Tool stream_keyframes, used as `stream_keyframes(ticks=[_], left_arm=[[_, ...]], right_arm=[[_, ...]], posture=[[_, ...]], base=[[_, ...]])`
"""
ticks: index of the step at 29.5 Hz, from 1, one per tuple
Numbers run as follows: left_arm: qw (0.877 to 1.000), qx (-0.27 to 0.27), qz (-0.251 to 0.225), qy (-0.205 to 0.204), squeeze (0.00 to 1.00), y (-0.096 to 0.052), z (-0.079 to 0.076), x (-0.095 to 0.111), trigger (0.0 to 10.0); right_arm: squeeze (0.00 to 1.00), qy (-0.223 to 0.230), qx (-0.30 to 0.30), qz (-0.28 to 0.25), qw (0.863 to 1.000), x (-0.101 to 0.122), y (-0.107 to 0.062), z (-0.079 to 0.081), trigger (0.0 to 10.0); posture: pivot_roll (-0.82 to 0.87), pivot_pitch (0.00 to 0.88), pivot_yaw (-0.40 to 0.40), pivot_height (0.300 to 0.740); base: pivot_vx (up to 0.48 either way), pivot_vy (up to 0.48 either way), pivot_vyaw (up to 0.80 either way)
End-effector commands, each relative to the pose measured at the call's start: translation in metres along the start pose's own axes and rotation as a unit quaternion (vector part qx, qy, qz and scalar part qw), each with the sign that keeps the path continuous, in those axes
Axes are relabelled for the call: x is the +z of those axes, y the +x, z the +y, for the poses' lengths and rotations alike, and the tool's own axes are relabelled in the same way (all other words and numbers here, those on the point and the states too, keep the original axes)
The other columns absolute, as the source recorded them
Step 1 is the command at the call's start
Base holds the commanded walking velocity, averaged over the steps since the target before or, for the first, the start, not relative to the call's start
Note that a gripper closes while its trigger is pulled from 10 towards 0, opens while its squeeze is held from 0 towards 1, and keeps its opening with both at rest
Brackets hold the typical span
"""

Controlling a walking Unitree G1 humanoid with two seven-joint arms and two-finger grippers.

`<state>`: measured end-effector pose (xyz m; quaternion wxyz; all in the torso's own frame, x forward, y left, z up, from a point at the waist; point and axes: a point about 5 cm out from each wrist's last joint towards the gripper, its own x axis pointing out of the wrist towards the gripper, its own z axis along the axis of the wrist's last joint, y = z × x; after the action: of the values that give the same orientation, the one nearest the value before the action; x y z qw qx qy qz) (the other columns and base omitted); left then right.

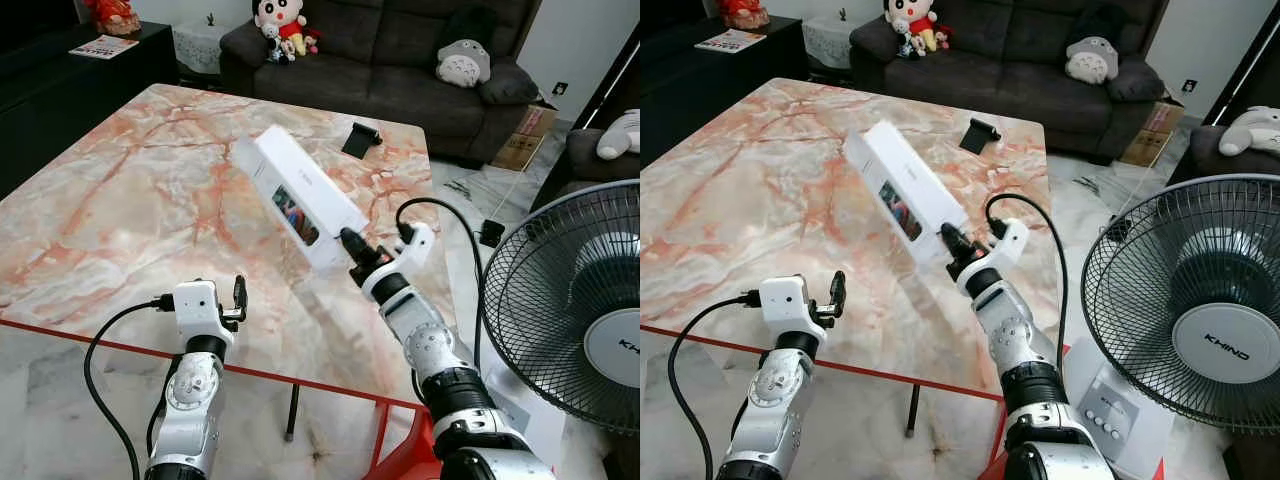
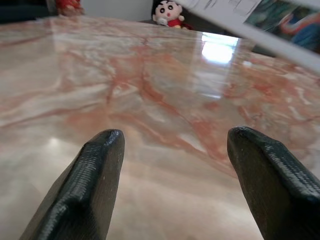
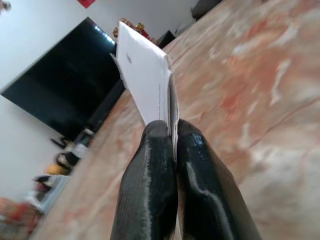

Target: Picking trash to rubbish bin

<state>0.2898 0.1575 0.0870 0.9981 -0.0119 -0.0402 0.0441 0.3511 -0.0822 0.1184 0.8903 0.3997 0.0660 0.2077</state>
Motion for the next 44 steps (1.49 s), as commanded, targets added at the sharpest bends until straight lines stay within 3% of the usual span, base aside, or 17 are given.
stream_keyframes(ticks=[1,4,7,10,29,44], left_arm=[[1.000,-0.006,-0.022,0.021,0.00,0.002,-0.007,0.008,10.0],[0.999,0.003,-0.028,0.028,0.00,0.002,-0.009,0.011,10.0],[0.999,0.012,-0.038,0.036,0.00,0.002,-0.010,0.013,10.0],[0.998,0.015,-0.042,0.036,0.00,0.003,-0.011,0.015,10.0],[0.998,0.017,-0.046,0.034,0.00,0.002,-0.012,0.016,10.0],[0.998,0.018,-0.049,0.029,0.00,0.001,-0.013,0.017,10.0]], right_arm=[[0.00,-0.043,-0.017,-0.019,0.999,0.003,-0.005,-0.004,10.0],[0.00,-0.084,-0.042,-0.040,0.995,0.007,-0.011,-0.012,10.0],[0.00,-0.144,-0.042,-0.042,0.988,0.009,-0.013,-0.012,10.0],[0.00,-0.176,-0.036,-0.042,0.983,0.008,-0.015,-0.011,10.0],[0.00,-0.197,-0.029,-0.049,0.979,0.004,-0.017,-0.009,10.0],[0.00,-0.208,-0.031,-0.045,0.977,0.004,-0.018,-0.011,10.0]], posture=[[0.02,0.024,-0.101,0.740],[0.02,0.024,-0.098,0.740],[0.02,0.023,-0.095,0.740],[0.02,0.023,-0.095,0.740],[0.01,0.032,-0.097,0.740],[0.01,0.032,-0.105,0.740]], base=[[0.000,0.000,0.00],[0.000,0.000,0.00],[0.000,0.000,0.00],[0.000,0.000,0.00],[0.000,0.000,0.00],[-0.253,0.000,0.00]])
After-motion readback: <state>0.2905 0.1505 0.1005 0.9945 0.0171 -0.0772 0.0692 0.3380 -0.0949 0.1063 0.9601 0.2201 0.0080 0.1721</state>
